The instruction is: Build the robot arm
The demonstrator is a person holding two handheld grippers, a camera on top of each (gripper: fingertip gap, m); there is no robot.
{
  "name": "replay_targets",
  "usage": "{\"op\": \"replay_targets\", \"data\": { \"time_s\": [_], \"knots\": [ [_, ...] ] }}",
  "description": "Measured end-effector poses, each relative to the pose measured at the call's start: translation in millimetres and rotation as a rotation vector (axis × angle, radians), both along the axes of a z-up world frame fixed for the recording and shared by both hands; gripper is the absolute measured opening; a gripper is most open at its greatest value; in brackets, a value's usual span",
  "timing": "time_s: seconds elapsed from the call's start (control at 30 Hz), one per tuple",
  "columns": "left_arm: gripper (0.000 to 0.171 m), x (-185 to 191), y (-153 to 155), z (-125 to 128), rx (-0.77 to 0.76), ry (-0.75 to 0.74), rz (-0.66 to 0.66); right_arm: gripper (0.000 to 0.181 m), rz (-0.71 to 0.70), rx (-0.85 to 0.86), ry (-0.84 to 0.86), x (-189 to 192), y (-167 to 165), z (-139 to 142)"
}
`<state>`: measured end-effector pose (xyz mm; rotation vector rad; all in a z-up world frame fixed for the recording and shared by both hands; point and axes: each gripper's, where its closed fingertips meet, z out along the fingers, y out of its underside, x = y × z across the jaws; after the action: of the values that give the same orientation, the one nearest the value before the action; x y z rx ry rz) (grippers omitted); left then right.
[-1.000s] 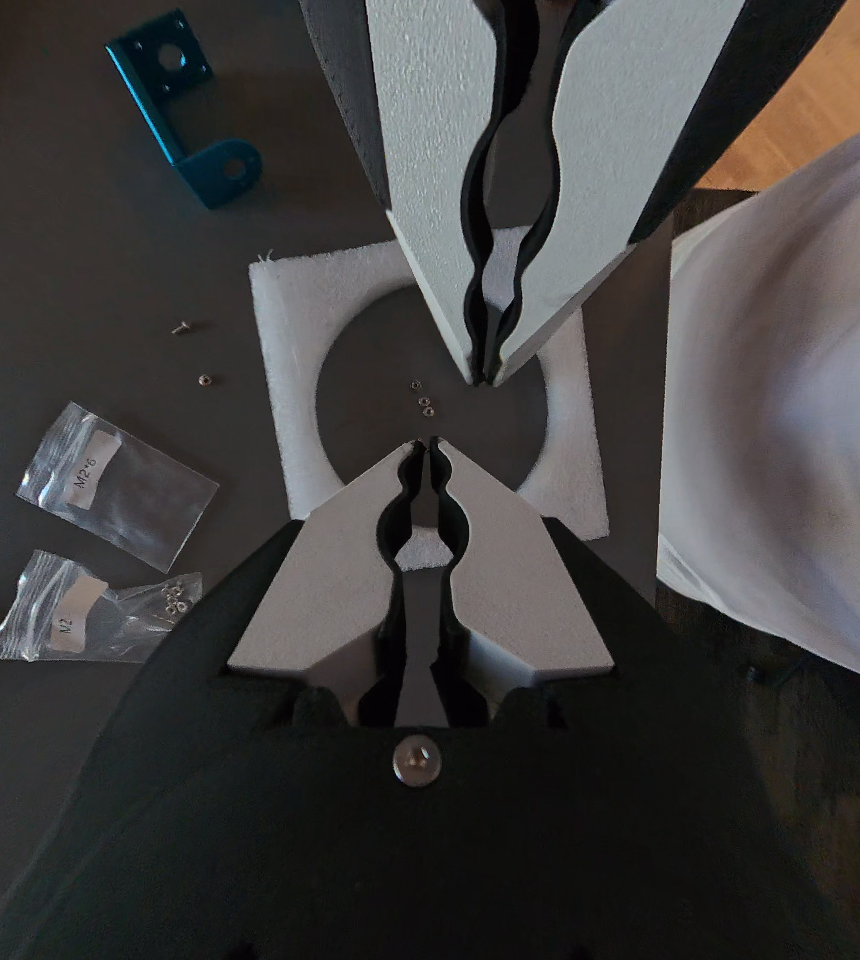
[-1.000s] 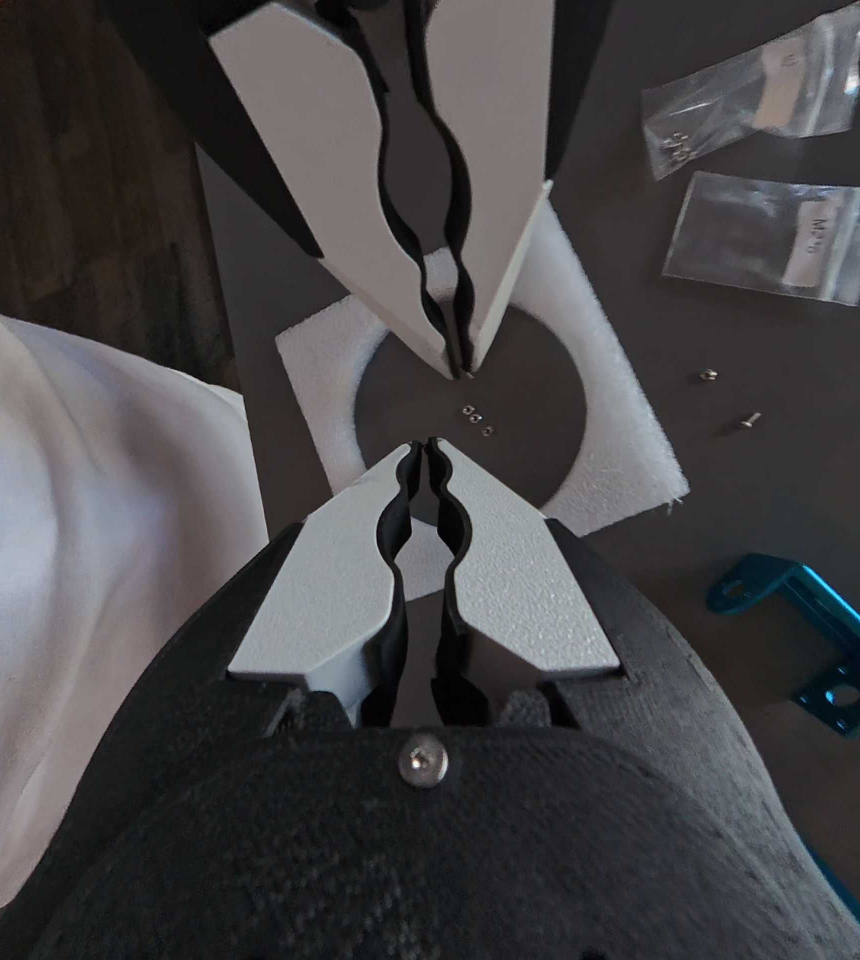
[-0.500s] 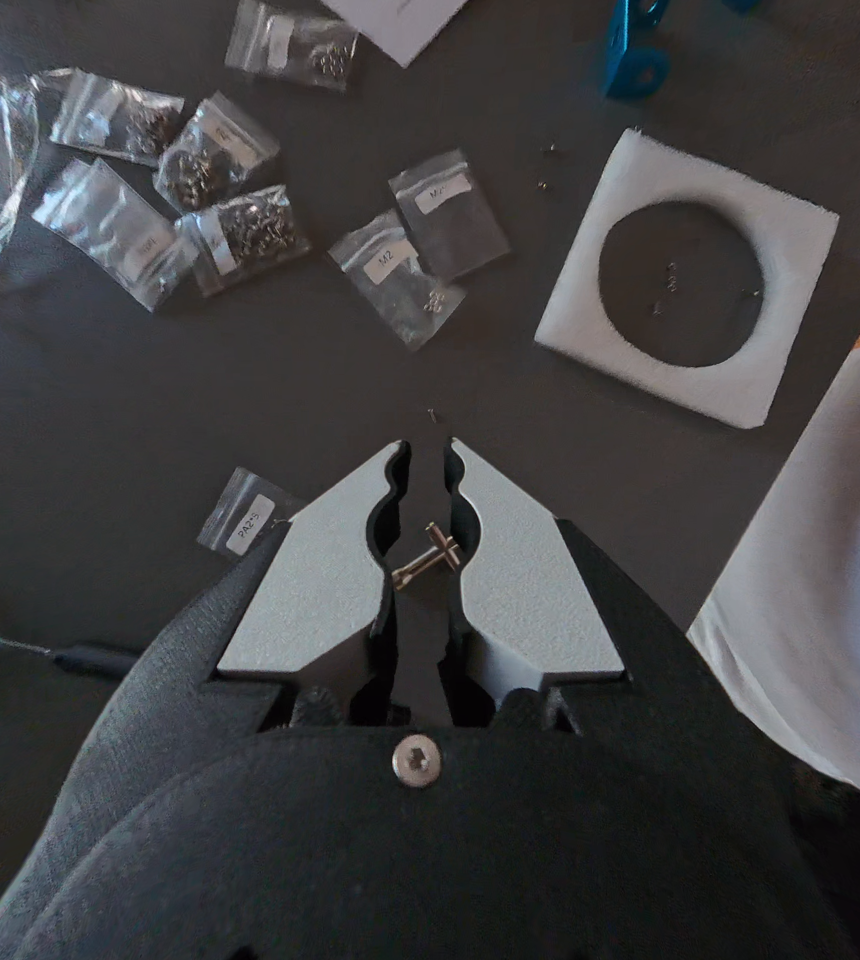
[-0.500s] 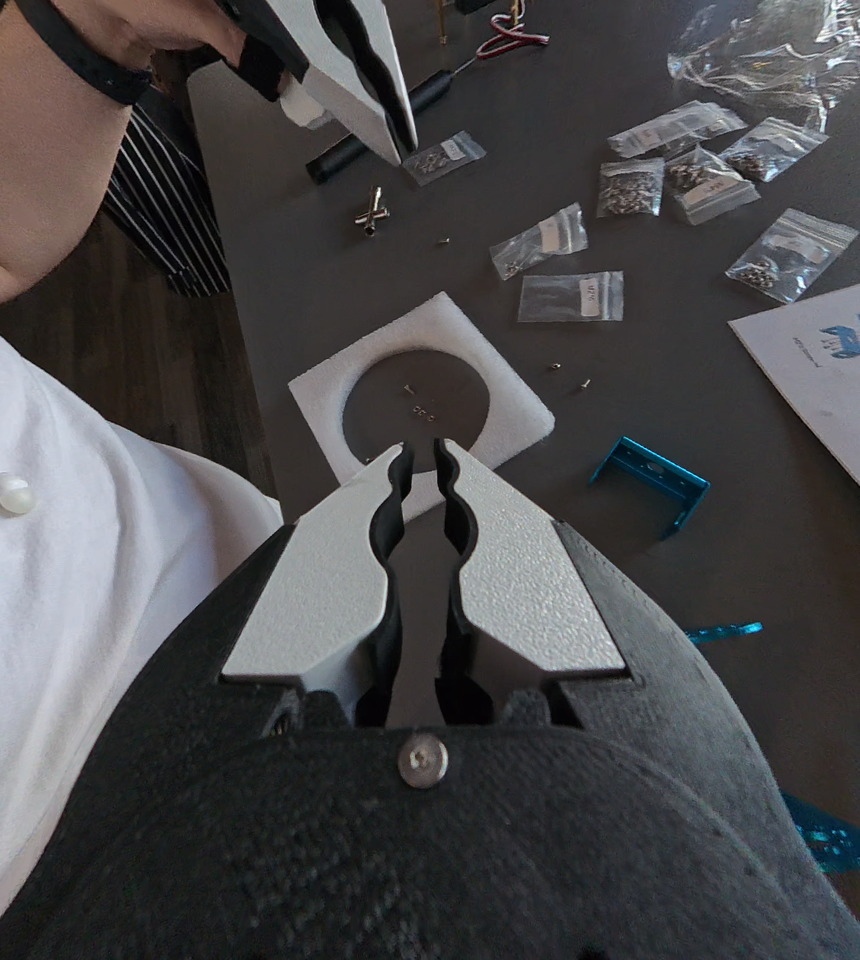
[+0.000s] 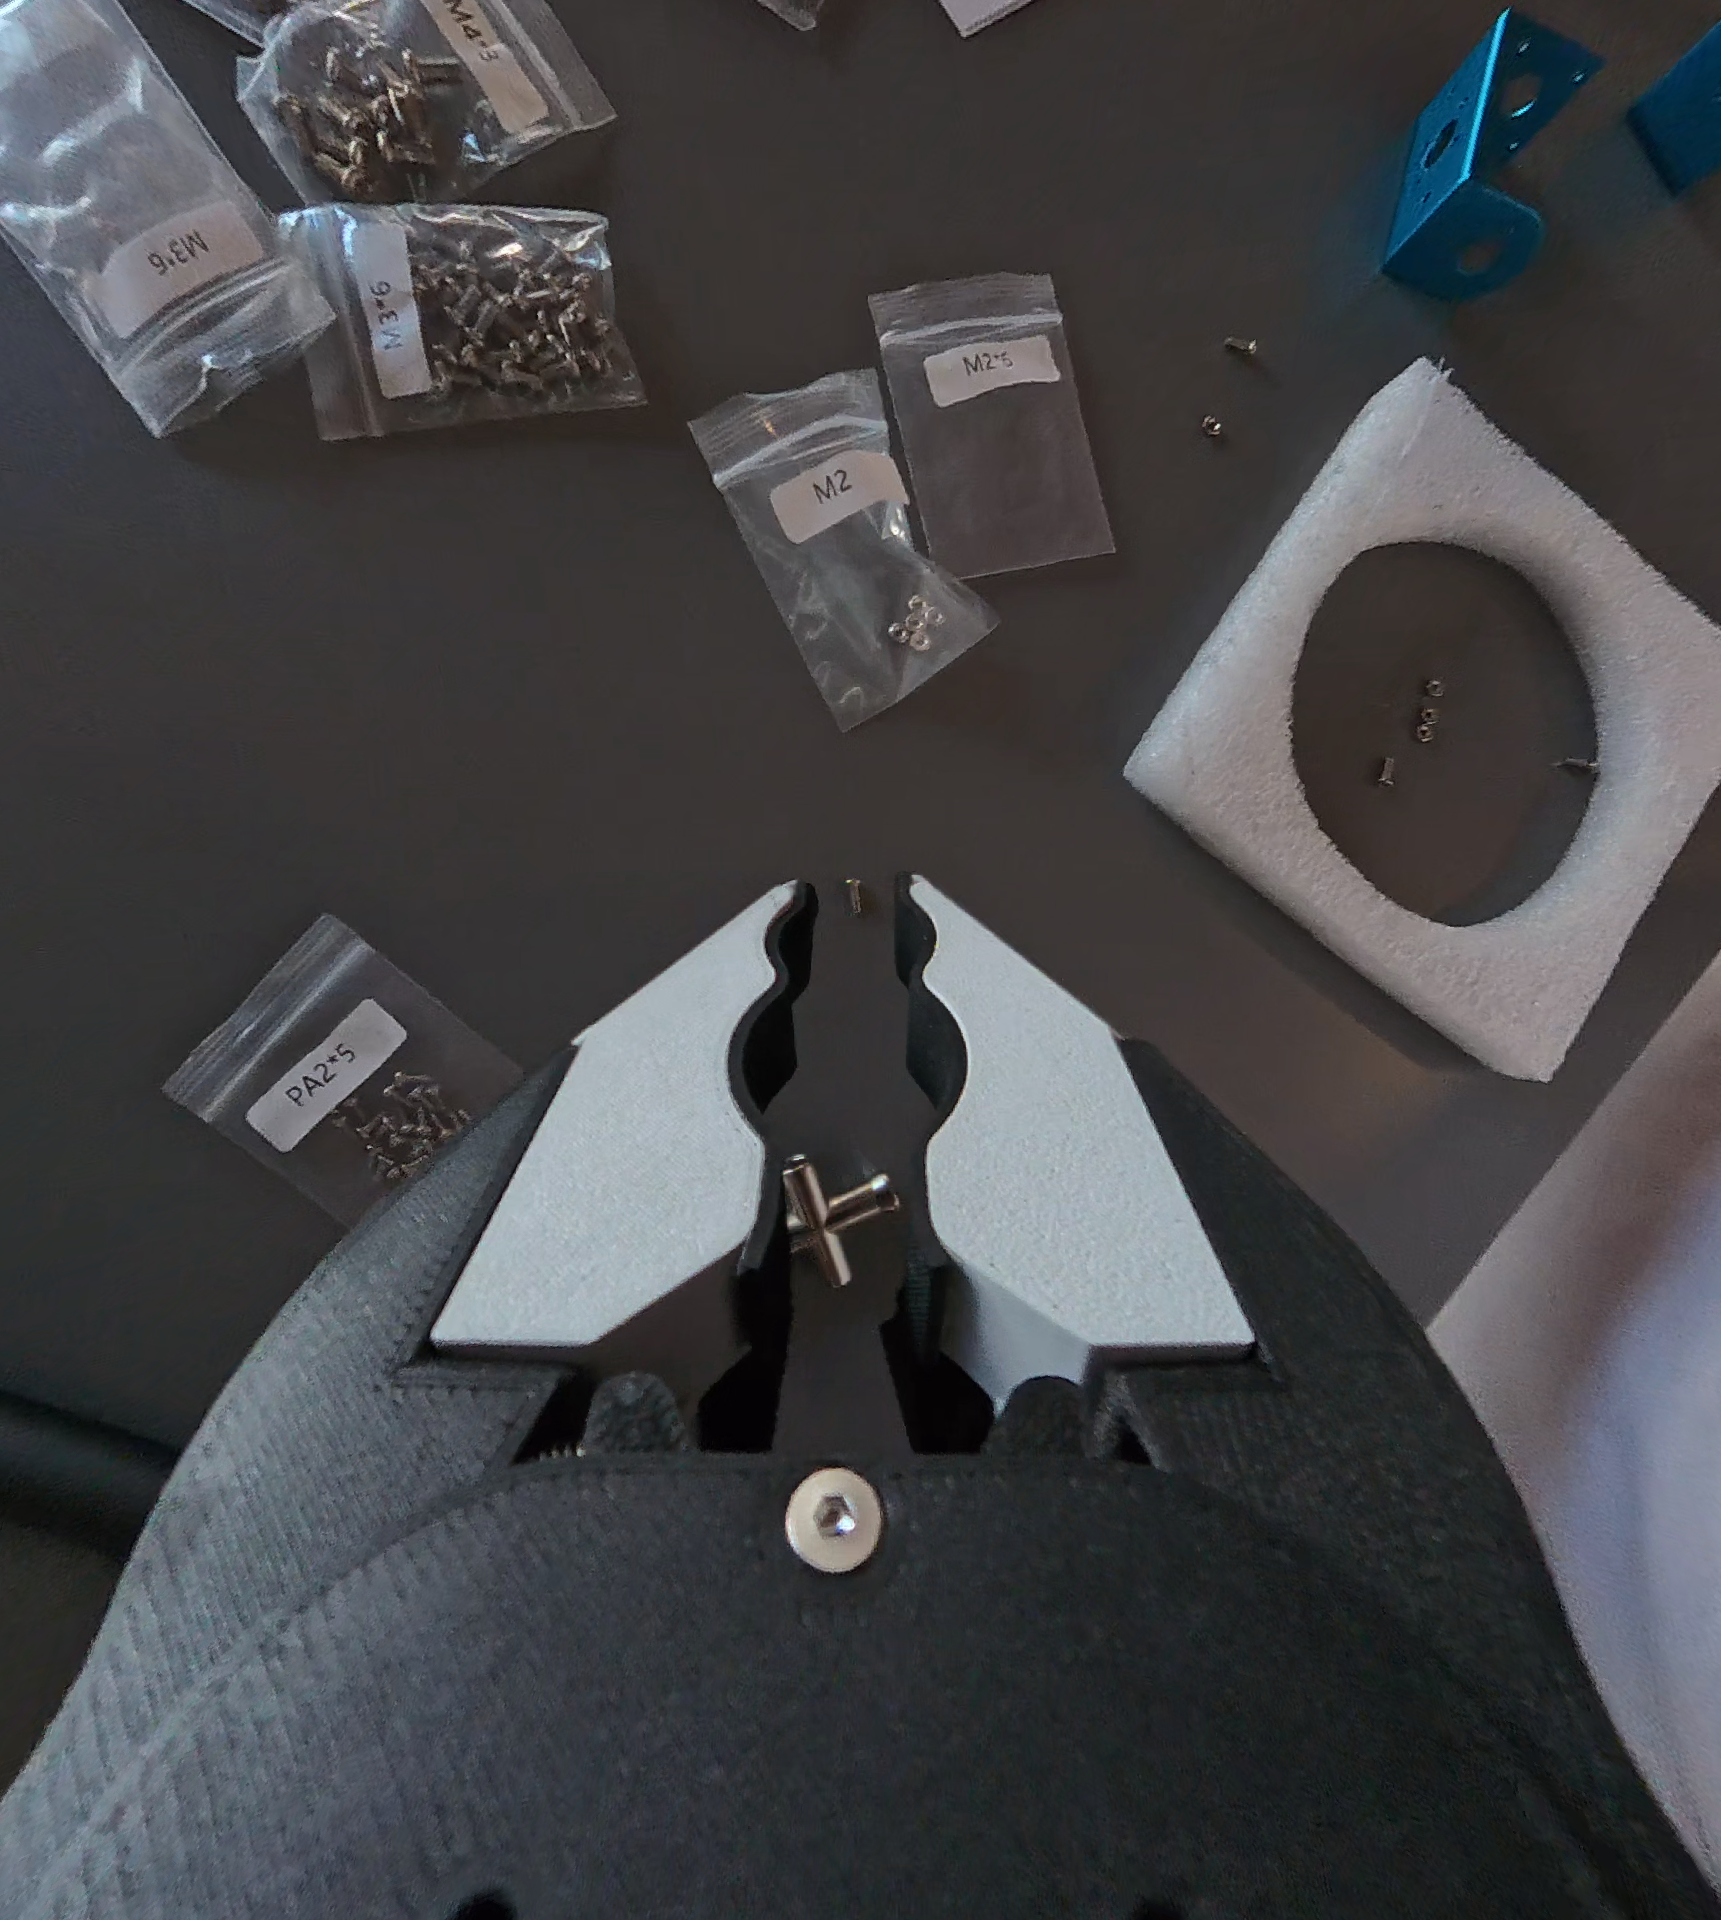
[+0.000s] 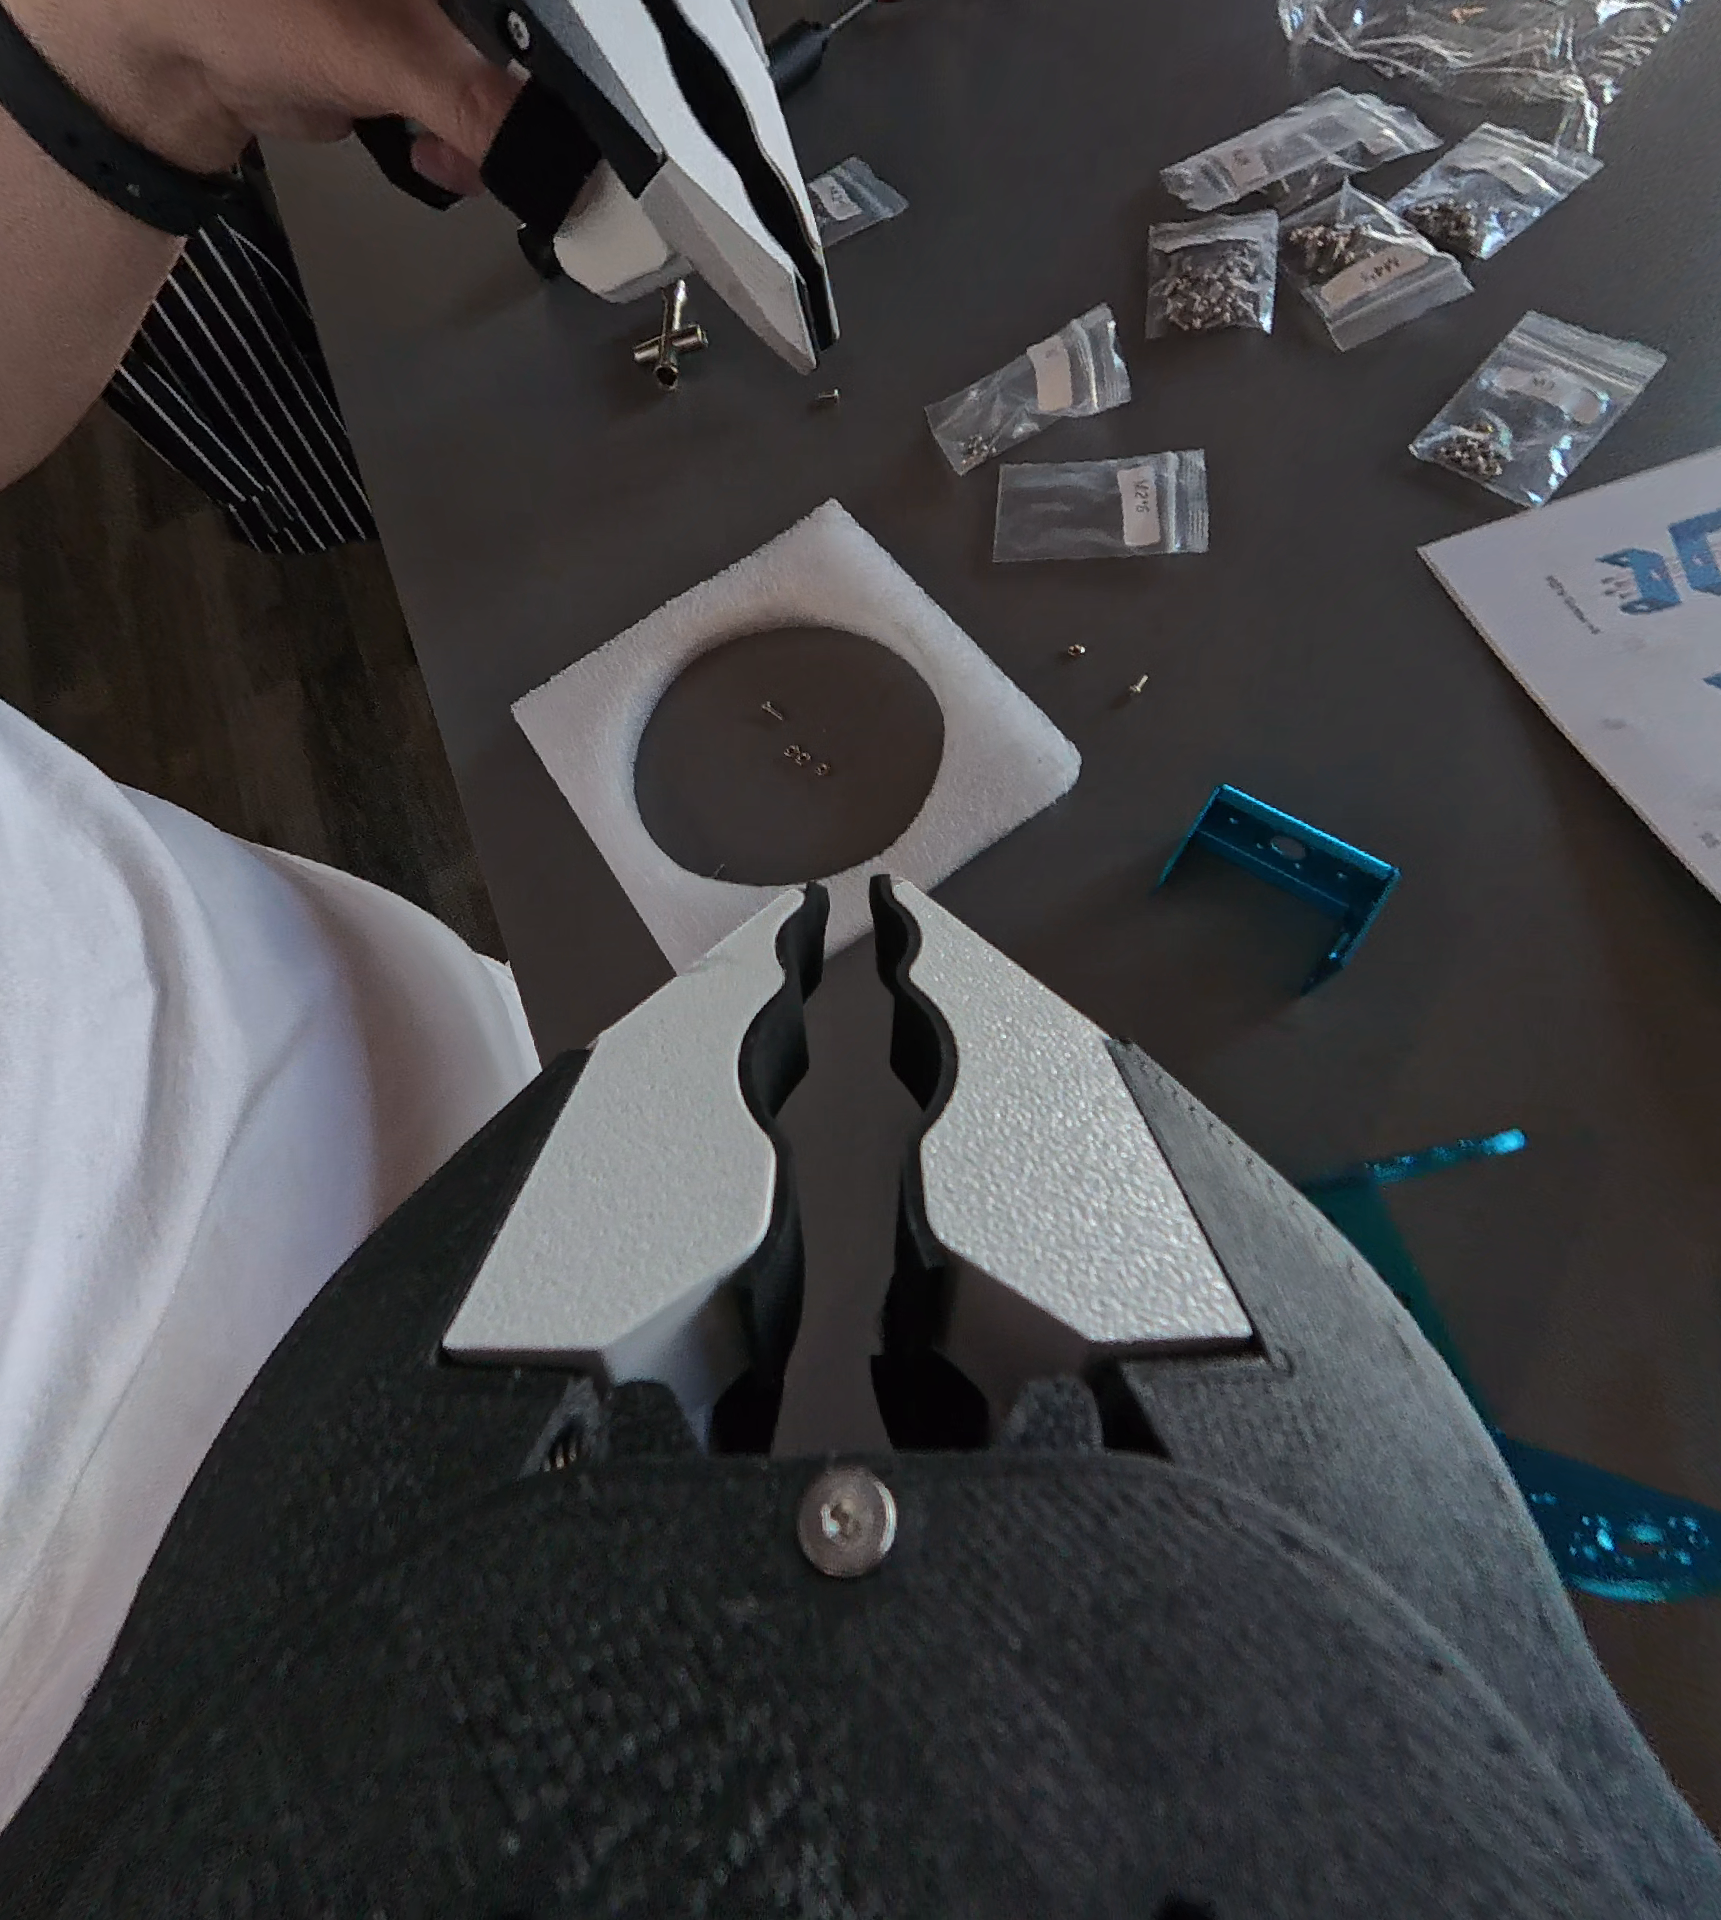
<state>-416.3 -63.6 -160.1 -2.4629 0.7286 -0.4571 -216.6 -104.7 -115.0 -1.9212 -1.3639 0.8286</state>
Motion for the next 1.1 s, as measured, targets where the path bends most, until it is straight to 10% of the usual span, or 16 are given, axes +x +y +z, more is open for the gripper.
{"op": "replay_targets", "data": {
  "time_s": [0.43,0.73,1.1],
  "knots": [
    [0.000,-1,8,-9,0.179,0.192,-0.017,0.007,-0.085,-0.002,0.077,36,13,10],
    [0.000,-14,8,25,0.209,0.038,0.043,0.006,-0.101,-0.017,0.086,50,15,4],
    [0.012,7,-1,13,0.226,0.183,-0.377,0.006,-0.063,-0.018,0.061,41,14,0]
  ]
}}
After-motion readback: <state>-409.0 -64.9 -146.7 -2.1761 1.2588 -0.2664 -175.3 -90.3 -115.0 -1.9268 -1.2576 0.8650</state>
